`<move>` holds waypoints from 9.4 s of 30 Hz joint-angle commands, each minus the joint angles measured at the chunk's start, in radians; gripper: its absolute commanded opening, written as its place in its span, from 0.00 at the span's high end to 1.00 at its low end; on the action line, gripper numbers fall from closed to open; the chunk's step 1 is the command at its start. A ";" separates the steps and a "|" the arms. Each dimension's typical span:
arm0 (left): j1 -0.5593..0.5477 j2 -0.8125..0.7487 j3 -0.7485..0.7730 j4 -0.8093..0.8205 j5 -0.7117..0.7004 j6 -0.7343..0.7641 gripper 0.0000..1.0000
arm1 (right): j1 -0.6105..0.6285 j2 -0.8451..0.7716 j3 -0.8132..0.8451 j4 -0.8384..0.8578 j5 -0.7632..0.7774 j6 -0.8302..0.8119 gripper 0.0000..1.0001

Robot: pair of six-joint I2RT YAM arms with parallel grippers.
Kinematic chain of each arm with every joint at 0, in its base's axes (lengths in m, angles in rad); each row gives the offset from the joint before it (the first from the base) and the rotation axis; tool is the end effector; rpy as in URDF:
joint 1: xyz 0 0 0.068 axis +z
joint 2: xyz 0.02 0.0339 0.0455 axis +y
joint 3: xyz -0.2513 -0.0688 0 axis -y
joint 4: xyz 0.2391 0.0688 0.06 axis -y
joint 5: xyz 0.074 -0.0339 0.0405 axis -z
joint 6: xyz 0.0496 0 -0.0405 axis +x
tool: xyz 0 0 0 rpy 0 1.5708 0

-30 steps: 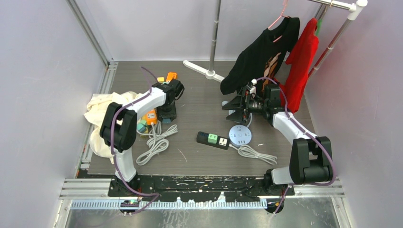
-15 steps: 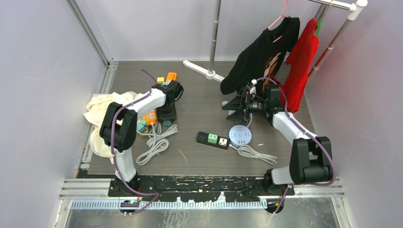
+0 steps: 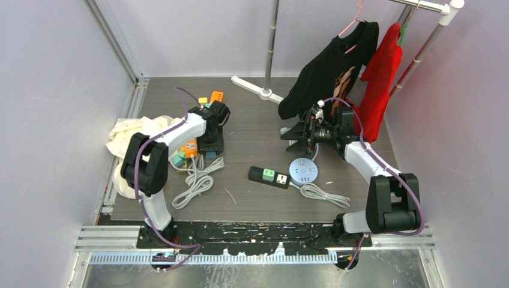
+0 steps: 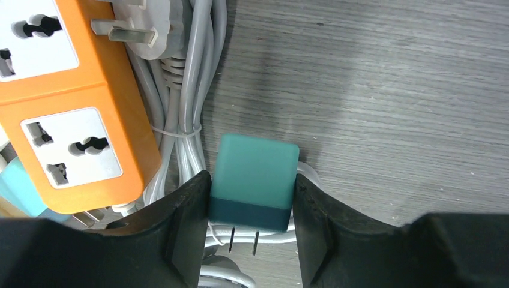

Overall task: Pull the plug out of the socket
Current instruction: Place the plug at the center of the board, then remove the plug from the socket, then place the plug at the center of the board.

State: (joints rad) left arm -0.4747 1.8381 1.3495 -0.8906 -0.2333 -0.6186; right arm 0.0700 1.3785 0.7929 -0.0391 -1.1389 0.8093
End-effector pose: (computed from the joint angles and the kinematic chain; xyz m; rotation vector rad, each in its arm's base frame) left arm 0.3156 -0.1493 0.1766 -0.2372 2.8444 0.1431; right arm 0.2774 0.0646 0.2226 0.1206 2.2724 1.7238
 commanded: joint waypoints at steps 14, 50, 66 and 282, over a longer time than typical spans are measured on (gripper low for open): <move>0.008 -0.256 -0.083 0.191 0.148 0.133 0.34 | 0.004 -0.054 0.043 -0.112 0.000 -0.152 0.00; -0.213 -0.786 -0.993 1.490 0.738 0.704 0.00 | 0.414 -0.200 -0.046 -0.312 0.310 -1.624 0.09; -0.233 -0.420 -0.907 1.567 0.785 0.882 0.06 | 0.472 -0.051 -0.091 -0.121 0.389 -1.590 0.48; -0.058 -0.058 0.171 -0.016 -0.377 0.280 1.00 | -0.041 -0.251 -0.246 0.130 0.360 0.057 0.00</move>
State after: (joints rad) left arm -0.5953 1.7687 1.4681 -0.8520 -0.4847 -0.3832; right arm 0.0353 1.1557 0.5236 0.0746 -0.7864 0.8852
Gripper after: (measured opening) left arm 0.435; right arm 0.998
